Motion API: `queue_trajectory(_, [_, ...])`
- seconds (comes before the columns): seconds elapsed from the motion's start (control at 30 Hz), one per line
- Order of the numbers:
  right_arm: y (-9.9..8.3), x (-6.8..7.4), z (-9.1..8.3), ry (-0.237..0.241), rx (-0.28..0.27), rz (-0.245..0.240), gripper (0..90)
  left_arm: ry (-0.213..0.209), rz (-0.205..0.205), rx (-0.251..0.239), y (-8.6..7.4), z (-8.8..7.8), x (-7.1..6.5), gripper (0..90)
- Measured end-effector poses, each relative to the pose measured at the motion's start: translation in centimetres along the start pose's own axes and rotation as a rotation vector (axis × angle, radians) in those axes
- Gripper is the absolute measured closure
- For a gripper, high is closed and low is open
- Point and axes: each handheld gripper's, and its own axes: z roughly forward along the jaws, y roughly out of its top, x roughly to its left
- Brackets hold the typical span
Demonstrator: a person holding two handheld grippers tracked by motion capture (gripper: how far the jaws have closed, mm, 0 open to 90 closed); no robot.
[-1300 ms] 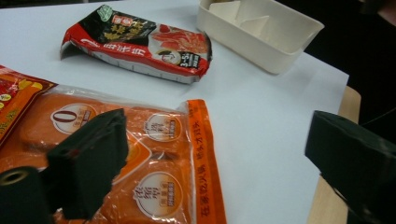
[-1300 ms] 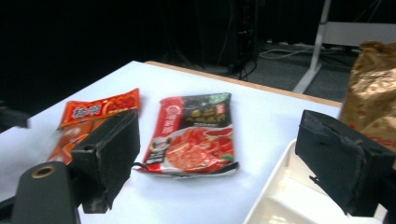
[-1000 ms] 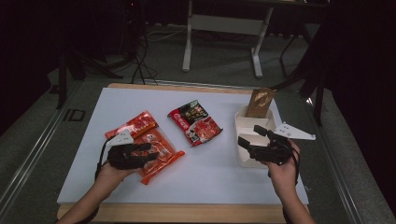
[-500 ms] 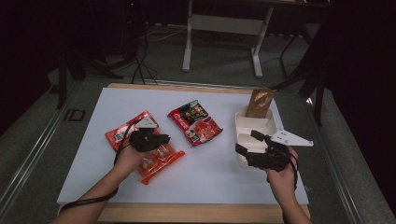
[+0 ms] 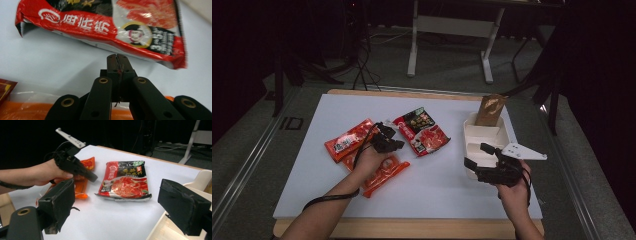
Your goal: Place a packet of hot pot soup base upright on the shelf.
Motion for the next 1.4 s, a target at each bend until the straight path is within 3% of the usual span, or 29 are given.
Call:
queue_trajectory(0.17, [-0.1,0.1,0.2,0.014,0.005,0.001,14.1,0.001,0.0,0.04,0.5,1.4,-0.1,89.6])
queue_trajectory(0.37, [-0.3,0.2,0.4,0.019,0.008,-0.003,14.1,0.045,-0.037,0.089,1.4,2.7,0.3,89.6])
queue_trajectory(0.53, [-0.5,0.1,0.6,0.028,0.016,0.004,14.1,0.075,-0.059,0.082,1.8,2.8,0.9,89.6])
queue_trajectory(0.9, [-0.6,0.2,0.8,0.034,0.02,0.008,14.1,0.066,-0.089,0.069,3.2,3.4,1.9,89.6])
queue_trajectory(1.4, [-0.8,0.3,0.7,0.037,0.02,0.0,14.1,0.079,-0.072,0.075,4.9,4.7,2.7,89.6])
